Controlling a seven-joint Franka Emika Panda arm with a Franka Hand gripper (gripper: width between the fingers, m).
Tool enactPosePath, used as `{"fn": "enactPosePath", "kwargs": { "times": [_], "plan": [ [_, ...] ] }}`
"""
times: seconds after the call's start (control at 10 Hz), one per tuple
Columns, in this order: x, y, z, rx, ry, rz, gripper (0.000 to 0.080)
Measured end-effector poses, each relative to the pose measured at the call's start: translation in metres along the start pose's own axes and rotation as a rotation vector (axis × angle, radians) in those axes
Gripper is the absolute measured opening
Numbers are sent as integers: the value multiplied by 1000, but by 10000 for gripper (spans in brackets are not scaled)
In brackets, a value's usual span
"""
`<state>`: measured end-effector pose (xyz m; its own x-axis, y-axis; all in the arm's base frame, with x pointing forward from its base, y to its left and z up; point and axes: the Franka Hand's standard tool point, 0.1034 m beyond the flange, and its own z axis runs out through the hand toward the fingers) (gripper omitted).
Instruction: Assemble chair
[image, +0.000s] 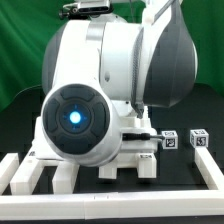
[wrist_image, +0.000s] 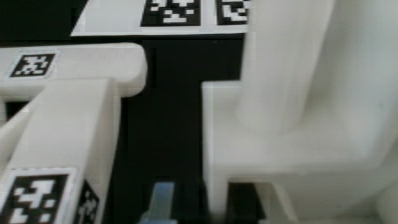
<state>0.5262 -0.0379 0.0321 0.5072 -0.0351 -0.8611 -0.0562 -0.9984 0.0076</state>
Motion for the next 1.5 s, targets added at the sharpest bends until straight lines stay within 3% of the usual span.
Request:
{"fn": "enactPosePath", "kwargs": {
  "times": [0.5,0.6,0.7,0.8,0.9,1.0,1.2,1.5],
  "plan": [
    [3,0,-1,-1,12,-7,32],
    [4,1,-1,-1,15,-7,106],
    [4,1,-1,-1,16,-6,293],
    [4,1,-1,0,16,-6,425],
    [4,2,-1,0,16,-6,425],
    [4,2,-1,1,16,-5,595],
    [4,3,-1,2,16,-4,644],
    [4,4,-1,3,16,-4,649]
  ]
}}
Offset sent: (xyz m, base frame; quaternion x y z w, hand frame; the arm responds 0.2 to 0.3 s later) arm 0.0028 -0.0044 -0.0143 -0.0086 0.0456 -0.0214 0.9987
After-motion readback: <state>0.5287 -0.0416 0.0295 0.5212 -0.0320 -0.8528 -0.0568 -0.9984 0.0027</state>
